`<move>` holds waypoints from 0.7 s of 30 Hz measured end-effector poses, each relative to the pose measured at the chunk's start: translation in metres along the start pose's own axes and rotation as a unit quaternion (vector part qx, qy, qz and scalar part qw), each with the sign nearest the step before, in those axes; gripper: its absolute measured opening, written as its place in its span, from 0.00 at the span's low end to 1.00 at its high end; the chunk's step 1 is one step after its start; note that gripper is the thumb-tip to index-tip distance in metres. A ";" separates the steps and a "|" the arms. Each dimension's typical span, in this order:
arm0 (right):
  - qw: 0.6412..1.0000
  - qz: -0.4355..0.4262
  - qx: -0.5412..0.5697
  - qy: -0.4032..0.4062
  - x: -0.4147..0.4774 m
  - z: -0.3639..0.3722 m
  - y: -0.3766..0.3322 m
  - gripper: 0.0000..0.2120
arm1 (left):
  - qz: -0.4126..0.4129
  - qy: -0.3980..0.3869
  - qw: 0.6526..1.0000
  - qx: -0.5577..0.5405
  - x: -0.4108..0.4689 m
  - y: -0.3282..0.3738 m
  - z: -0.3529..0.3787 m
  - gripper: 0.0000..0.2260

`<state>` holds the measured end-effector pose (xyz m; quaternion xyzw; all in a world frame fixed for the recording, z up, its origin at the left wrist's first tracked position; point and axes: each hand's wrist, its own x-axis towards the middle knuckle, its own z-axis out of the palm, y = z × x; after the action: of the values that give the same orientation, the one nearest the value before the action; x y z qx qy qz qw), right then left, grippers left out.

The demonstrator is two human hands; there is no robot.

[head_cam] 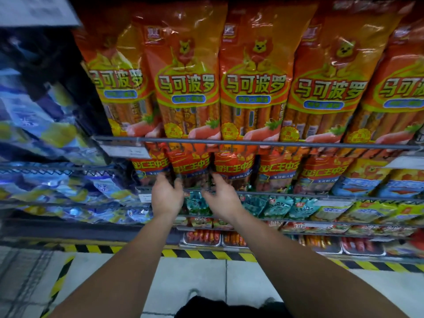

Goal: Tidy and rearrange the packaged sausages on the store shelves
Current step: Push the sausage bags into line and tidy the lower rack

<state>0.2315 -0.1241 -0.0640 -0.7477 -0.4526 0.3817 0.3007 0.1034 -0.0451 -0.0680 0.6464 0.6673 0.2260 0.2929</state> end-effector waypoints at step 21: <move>0.975 0.086 -0.048 0.200 0.043 0.052 -0.020 0.11 | 0.088 -0.094 0.992 0.006 0.030 -0.012 -0.010 0.13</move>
<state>0.1918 -0.0717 -0.0886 -0.8587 -0.3352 0.2261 0.3148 0.0881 -0.0150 -0.0722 0.7230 0.5787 0.1852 0.3289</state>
